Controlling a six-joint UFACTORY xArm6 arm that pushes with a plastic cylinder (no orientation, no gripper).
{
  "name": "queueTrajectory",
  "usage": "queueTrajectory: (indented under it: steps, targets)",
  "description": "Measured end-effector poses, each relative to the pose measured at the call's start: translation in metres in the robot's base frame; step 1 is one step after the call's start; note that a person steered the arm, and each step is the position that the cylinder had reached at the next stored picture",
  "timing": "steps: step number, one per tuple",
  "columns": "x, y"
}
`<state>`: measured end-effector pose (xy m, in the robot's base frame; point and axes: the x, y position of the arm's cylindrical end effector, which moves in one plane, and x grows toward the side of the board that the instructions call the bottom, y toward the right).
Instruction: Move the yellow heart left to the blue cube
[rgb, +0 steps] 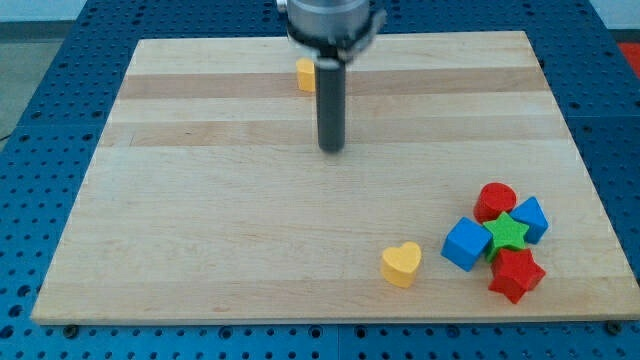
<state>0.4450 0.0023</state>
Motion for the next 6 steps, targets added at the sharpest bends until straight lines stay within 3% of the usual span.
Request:
queueTrajectory:
  steps: [1,2,3,4,5,6]
  targets:
    - [0.024,-0.059]
    - [0.128,-0.067]
    - [0.174,-0.027]
    - [0.160,0.014]
    - [0.173,0.069]
    - [0.163,0.083]
